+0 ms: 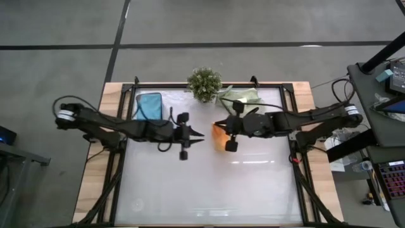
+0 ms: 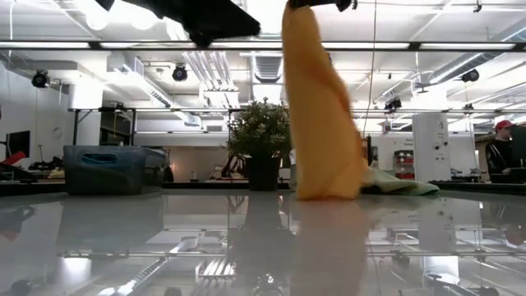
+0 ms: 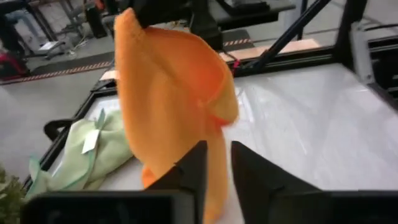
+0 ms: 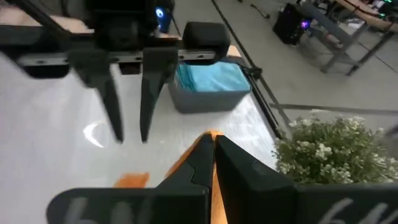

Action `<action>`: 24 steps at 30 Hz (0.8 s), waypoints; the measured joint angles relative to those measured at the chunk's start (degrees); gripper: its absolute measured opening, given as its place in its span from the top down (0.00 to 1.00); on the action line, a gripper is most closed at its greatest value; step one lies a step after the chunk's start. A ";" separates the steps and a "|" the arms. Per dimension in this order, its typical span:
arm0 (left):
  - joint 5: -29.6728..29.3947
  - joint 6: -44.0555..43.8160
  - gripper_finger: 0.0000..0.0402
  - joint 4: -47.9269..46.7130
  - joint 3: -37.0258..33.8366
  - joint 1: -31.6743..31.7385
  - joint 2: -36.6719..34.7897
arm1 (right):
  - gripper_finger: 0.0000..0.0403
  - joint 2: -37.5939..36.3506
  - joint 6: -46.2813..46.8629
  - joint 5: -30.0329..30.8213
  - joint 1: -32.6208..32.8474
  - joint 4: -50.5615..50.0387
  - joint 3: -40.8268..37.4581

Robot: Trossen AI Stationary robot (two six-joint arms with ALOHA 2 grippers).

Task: Fold microfiber towels
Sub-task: Fold the orange microfiber cloth

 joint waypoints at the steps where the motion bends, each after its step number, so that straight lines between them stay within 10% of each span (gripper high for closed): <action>1: -0.85 -0.04 0.82 0.54 0.21 0.00 1.22 | 0.98 0.85 -0.05 0.92 0.00 -0.31 0.51; 12: -10.78 -4.26 0.44 1.91 1.04 0.17 9.76 | 0.98 4.94 -0.35 11.39 -0.02 -0.29 6.18; 24: -28.45 -17.78 0.38 1.81 0.86 0.48 17.30 | 0.98 4.72 1.05 11.41 -0.01 -0.25 8.24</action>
